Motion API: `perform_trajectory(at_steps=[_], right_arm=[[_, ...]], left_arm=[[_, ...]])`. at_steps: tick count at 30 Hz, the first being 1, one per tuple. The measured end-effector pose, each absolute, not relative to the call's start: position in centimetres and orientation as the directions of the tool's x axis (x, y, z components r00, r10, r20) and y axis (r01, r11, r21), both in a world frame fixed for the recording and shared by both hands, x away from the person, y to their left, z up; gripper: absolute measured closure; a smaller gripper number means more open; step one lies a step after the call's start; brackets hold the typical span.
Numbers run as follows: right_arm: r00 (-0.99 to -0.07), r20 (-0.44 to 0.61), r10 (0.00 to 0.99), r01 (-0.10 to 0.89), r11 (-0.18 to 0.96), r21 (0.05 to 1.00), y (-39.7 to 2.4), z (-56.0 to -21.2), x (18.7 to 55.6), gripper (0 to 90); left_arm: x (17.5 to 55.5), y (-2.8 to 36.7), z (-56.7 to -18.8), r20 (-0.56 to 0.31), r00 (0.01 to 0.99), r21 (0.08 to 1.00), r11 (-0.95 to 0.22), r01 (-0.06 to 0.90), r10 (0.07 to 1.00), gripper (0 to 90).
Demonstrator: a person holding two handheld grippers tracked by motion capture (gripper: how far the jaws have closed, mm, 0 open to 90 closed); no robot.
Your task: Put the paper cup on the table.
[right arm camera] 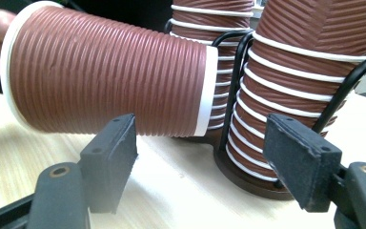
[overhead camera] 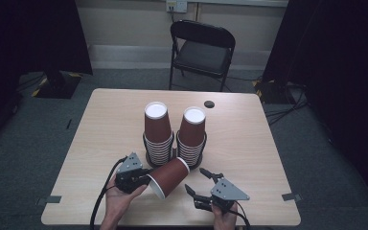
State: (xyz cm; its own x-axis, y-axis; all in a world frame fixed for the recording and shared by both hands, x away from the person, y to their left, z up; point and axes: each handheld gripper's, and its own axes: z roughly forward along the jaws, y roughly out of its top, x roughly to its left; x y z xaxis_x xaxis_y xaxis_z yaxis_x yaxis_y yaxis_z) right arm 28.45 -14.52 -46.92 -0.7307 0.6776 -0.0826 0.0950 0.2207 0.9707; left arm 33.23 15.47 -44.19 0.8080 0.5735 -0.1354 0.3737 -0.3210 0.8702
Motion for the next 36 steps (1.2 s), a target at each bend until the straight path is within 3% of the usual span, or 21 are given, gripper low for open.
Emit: perform_trajectory(at_steps=[4,6,9,10,13,21,36], right_arm=[[-0.757,-0.088,0.647,0.072,0.217,0.974,-14.5,-46.9,28.1,25.4],[-0.799,-0.102,0.593,0.061,0.249,0.967,-14.3,-47.1,28.0,19.4],[-0.814,-0.092,0.574,0.071,0.255,0.964,-13.9,-47.5,27.9,20.1],[-0.821,-0.080,0.566,0.075,0.245,0.967,-13.6,-48.0,27.9,15.1],[-0.826,-0.080,0.557,0.066,0.237,0.969,-13.5,-48.3,27.7,14.1],[-0.789,-0.241,0.566,-0.031,0.355,0.934,-13.3,-47.7,27.2,15.1],[-0.756,-0.403,0.516,-0.132,0.482,0.866,-12.3,-47.0,27.3,14.4]], left_arm=[[33.3,15.4,-43.6,-0.140,0.806,0.861,-0.332,0.386,0.575,85.9],[33.4,15.3,-43.6,-0.154,0.801,0.854,-0.330,0.403,0.579,85.9],[33.4,15.2,-43.7,-0.166,0.796,0.843,-0.336,0.421,0.582,86.0],[33.5,14.8,-43.6,-0.161,0.803,0.825,-0.369,0.429,0.574,86.0],[33.6,14.3,-43.5,-0.156,0.805,0.799,-0.405,0.444,0.573,86.0],[34.2,14.0,-42.5,-0.169,0.806,0.760,-0.446,0.473,0.567,85.8],[35.1,13.3,-41.2,-0.167,0.829,0.671,-0.554,0.493,0.534,85.7]])
